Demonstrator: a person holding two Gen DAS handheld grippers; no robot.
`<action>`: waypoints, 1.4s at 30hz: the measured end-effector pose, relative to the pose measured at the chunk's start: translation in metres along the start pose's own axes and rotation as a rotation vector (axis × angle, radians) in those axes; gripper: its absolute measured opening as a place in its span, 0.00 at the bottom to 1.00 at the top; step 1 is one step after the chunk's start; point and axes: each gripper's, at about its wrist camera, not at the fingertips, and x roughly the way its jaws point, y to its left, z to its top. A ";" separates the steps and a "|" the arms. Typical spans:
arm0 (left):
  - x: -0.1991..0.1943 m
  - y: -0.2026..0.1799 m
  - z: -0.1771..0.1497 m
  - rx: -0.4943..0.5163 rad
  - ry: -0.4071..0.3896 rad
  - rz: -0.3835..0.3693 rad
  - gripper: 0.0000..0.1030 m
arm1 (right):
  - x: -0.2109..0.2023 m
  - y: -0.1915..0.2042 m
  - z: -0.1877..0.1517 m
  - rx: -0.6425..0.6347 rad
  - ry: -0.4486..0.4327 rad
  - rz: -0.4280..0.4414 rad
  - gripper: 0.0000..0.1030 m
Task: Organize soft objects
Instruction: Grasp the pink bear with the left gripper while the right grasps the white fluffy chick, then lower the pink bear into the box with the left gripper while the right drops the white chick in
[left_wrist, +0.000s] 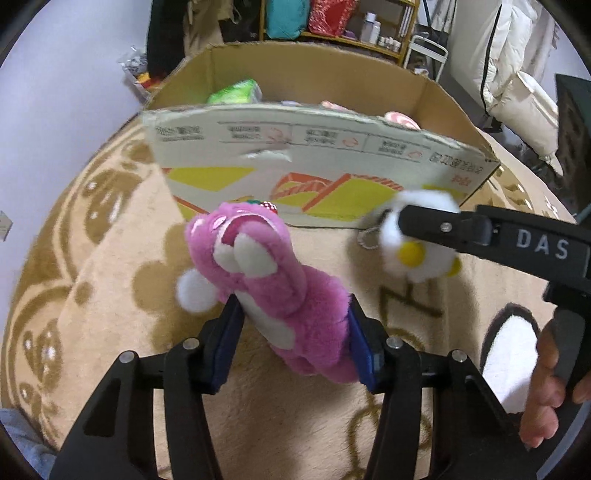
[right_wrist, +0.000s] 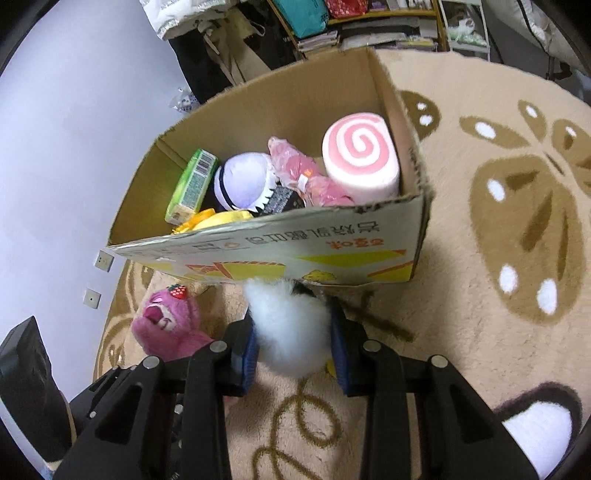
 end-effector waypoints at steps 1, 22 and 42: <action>-0.003 0.002 0.000 -0.001 -0.006 0.007 0.51 | -0.003 0.002 -0.001 -0.006 -0.010 -0.006 0.34; -0.085 0.014 -0.003 -0.004 -0.260 0.167 0.51 | -0.102 0.040 -0.014 -0.156 -0.334 -0.154 0.34; -0.128 0.027 0.029 0.024 -0.462 0.235 0.51 | -0.131 0.063 0.008 -0.232 -0.523 -0.219 0.34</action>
